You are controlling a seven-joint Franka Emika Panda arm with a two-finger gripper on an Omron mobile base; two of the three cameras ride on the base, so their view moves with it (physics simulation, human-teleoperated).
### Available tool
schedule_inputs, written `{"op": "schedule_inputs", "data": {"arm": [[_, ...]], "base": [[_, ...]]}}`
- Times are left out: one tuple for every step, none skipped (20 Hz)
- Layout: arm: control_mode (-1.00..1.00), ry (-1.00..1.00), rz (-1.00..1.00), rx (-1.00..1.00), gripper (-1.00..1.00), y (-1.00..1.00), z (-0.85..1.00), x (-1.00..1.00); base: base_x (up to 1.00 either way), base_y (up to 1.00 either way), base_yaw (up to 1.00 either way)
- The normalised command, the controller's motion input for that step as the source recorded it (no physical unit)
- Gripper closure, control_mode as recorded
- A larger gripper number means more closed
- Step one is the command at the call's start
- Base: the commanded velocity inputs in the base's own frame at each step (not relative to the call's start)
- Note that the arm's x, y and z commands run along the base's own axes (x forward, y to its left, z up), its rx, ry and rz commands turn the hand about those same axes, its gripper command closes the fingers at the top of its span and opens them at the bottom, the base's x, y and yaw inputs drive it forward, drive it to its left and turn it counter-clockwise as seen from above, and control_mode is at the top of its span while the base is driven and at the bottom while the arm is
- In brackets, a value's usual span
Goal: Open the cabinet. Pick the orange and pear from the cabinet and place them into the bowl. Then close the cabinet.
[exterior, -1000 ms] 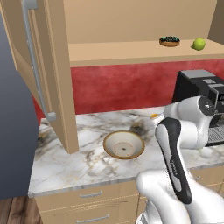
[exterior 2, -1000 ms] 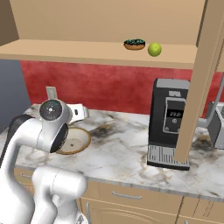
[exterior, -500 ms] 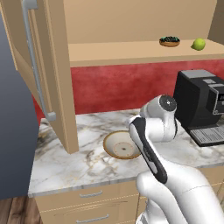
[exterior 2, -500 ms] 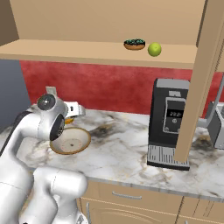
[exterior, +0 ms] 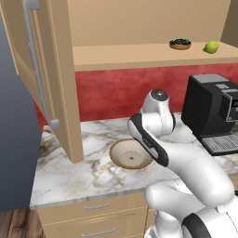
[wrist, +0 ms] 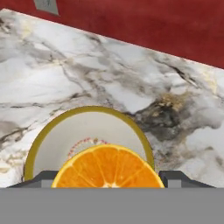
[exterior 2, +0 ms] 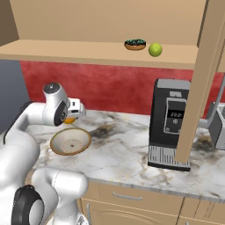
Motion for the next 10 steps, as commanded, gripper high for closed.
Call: {"op": "schedule_inputs", "data": {"arm": [[-1.00,0.00,0.00,-0.05,1.00,0.06,-0.65,0.04],[-1.00,0.00,0.00,-0.07,1.00,0.06,-0.74,0.02],[-1.00,0.00,0.00,-0.09,1.00,0.10,-0.79,0.01],[-1.00,0.00,0.00,-0.10,1.00,0.11,-0.79,0.01],[-1.00,0.01,0.00,-0.12,1.00,0.13,-0.78,0.02],[-1.00,0.04,0.00,-0.11,1.00,0.09,-0.76,0.01],[-1.00,0.06,0.00,-0.10,1.00,0.09,-0.76,0.04],[-1.00,0.07,0.00,-0.08,1.00,0.06,-0.70,0.09],[-1.00,0.09,0.00,-0.07,1.00,0.09,-0.66,0.16],[-1.00,0.09,0.00,-0.08,1.00,0.12,-0.63,0.22]], "base": [[0.00,0.00,0.00],[0.00,0.00,0.00],[0.00,0.00,0.00],[0.00,0.00,0.00],[0.00,0.00,0.00],[0.00,0.00,0.00],[0.00,0.00,0.00],[0.00,0.00,0.00],[0.00,0.00,0.00],[0.00,0.00,0.00]]}}
